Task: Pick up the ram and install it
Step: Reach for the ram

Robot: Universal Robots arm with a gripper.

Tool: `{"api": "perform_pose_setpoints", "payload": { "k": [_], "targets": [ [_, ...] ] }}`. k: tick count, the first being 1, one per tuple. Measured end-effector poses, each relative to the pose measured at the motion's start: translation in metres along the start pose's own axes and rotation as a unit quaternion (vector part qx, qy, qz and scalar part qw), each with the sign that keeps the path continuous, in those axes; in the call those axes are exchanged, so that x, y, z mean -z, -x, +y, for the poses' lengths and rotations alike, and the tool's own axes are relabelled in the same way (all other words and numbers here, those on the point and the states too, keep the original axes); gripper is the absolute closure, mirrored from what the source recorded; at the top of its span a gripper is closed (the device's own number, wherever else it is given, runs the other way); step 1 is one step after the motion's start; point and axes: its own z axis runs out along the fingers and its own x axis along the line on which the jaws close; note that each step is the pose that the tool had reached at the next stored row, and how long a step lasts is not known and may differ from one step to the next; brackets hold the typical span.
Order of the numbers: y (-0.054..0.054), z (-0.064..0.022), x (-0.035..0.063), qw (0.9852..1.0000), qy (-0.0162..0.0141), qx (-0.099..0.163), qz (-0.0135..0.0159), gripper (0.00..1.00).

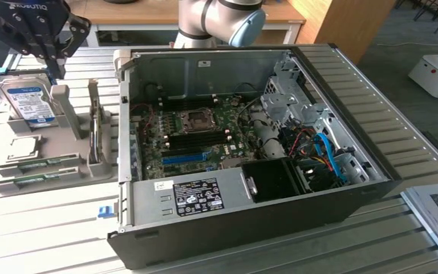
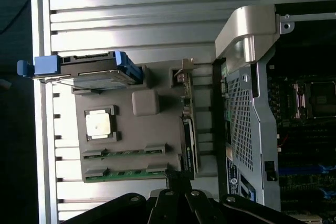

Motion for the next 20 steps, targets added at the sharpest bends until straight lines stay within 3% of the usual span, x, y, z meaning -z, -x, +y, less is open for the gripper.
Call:
{"api": "perform_pose_setpoints", "payload": {
  "k": [20],
  "targets": [
    [-0.026, -0.002, -0.0013, 1.0, 0.0, 0.0, 0.0, 0.9]
  ]
}}
